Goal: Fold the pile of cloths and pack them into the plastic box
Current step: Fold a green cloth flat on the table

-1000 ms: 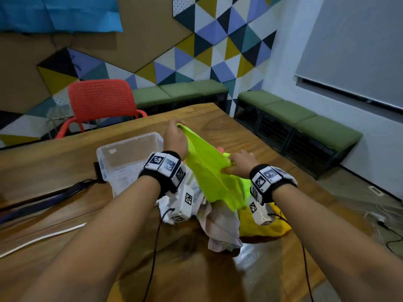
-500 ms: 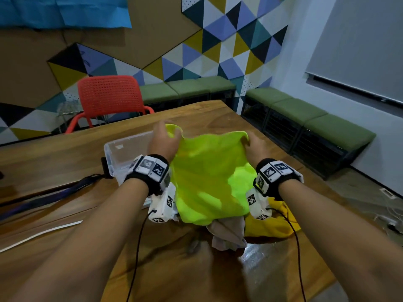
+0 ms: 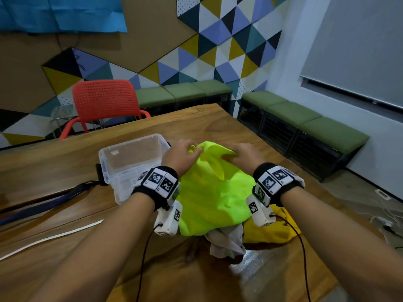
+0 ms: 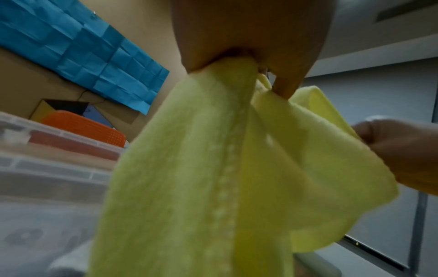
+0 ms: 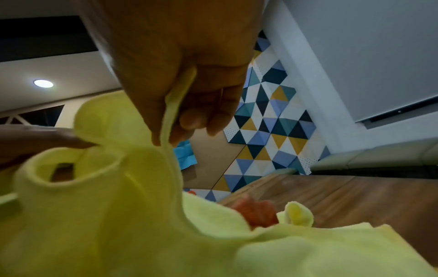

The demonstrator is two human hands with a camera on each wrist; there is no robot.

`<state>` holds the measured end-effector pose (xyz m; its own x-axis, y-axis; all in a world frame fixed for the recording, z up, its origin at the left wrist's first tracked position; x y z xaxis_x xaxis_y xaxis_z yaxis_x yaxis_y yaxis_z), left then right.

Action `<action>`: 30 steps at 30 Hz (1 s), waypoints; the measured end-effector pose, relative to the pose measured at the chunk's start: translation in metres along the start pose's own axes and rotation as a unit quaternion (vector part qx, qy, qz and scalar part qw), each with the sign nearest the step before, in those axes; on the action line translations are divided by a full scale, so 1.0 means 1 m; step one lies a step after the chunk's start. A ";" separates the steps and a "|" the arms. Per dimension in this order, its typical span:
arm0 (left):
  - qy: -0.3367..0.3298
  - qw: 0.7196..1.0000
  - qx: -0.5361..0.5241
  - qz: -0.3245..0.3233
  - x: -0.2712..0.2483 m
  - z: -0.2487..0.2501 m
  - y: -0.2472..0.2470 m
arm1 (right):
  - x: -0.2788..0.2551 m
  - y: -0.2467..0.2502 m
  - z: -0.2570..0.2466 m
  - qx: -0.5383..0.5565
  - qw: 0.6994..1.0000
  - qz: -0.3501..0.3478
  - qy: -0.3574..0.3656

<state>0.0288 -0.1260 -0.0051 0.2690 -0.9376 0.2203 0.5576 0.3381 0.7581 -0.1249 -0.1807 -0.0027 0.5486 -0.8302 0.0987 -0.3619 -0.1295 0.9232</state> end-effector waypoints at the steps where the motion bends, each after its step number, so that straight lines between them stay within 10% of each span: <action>1: -0.006 1.000 0.001 0.021 0.001 0.001 0.013 | 0.001 0.006 0.005 0.008 1.000 0.011 -0.006; 6: -0.069 0.992 0.013 0.102 0.008 0.033 0.072 | 0.006 0.081 -0.012 0.123 0.970 0.203 0.047; 16: -0.232 0.911 -0.189 0.285 -0.018 0.131 0.191 | -0.059 0.229 -0.083 0.293 0.774 0.516 0.222; 23: -0.121 0.939 -0.172 0.273 -0.009 0.060 0.179 | -0.027 0.209 -0.025 0.233 0.874 0.421 0.071; 30: -0.073 0.948 -0.160 0.266 -0.014 0.040 0.172 | -0.033 0.187 -0.001 0.279 0.873 0.400 0.021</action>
<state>0.0897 -0.0582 0.1464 0.4807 -0.6211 0.6190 0.5893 0.7516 0.2964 -0.2101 -0.1767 0.1672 -0.0255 -0.7574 0.6525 -0.9460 0.2293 0.2292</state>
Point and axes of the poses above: each hand's wrist, its own x-axis towards the middle knuckle, its own y-axis out of the back of the hand, z = x × y, the point moved 10 cm from there along x, towards the middle knuckle, and after that the axes turned 1 degree about x, right-handed, at the moved point
